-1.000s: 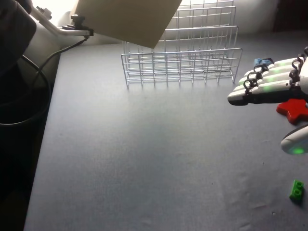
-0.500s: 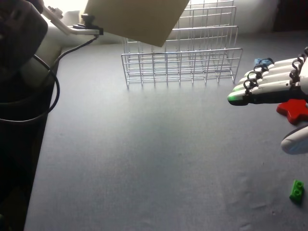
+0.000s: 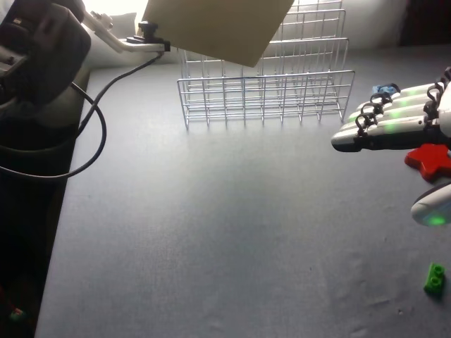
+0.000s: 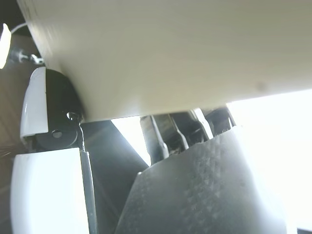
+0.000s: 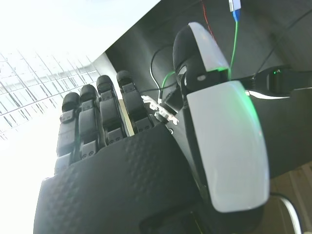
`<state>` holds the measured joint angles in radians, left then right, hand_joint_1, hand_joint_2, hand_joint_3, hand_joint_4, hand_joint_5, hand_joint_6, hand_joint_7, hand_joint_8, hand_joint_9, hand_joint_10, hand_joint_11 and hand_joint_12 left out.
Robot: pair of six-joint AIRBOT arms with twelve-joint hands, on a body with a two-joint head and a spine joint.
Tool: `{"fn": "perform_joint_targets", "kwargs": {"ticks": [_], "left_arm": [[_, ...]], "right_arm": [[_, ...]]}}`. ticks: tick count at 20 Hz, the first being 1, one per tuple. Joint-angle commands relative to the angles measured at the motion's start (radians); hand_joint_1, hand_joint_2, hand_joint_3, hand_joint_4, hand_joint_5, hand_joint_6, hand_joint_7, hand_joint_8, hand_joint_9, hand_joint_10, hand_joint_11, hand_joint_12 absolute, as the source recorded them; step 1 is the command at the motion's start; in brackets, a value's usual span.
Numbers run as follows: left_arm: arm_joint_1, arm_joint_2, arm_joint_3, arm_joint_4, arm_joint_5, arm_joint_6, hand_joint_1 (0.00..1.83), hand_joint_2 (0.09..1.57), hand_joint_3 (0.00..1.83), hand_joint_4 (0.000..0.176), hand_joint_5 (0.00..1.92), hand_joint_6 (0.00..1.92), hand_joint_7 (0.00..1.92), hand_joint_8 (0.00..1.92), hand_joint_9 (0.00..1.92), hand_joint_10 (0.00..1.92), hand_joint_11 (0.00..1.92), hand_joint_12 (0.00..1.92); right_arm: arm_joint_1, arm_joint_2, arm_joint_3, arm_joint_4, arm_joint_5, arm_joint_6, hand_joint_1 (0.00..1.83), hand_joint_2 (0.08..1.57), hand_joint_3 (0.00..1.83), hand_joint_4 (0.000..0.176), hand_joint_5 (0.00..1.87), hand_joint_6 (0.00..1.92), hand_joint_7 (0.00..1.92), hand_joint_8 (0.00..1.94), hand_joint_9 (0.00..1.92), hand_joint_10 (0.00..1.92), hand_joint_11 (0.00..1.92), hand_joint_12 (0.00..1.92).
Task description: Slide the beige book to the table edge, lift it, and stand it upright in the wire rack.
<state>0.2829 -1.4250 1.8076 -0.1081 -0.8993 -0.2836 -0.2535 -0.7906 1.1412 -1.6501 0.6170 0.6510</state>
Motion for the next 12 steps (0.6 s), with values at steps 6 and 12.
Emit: {"fn": "perform_joint_targets", "kwargs": {"ticks": [6,12], "left_arm": [[0.014,-0.026,0.032,-0.025,-0.153,-0.032,1.22,1.2,0.0,0.0,0.75,1.17,0.92,1.33,0.91,1.29,0.65,1.7],[0.028,-0.058,0.065,-0.025,-0.179,-0.05,1.22,1.2,0.0,0.0,0.75,1.17,0.91,1.34,0.89,1.3,0.63,1.72]], "right_arm": [[0.014,0.006,0.002,0.056,0.015,0.003,0.16,1.21,0.0,0.0,0.0,0.0,0.01,0.0,0.01,0.0,0.0,0.0],[0.014,0.005,0.002,0.056,0.016,0.003,0.13,1.2,0.0,0.0,0.0,0.0,0.04,0.0,0.02,0.0,0.0,0.0]]}}
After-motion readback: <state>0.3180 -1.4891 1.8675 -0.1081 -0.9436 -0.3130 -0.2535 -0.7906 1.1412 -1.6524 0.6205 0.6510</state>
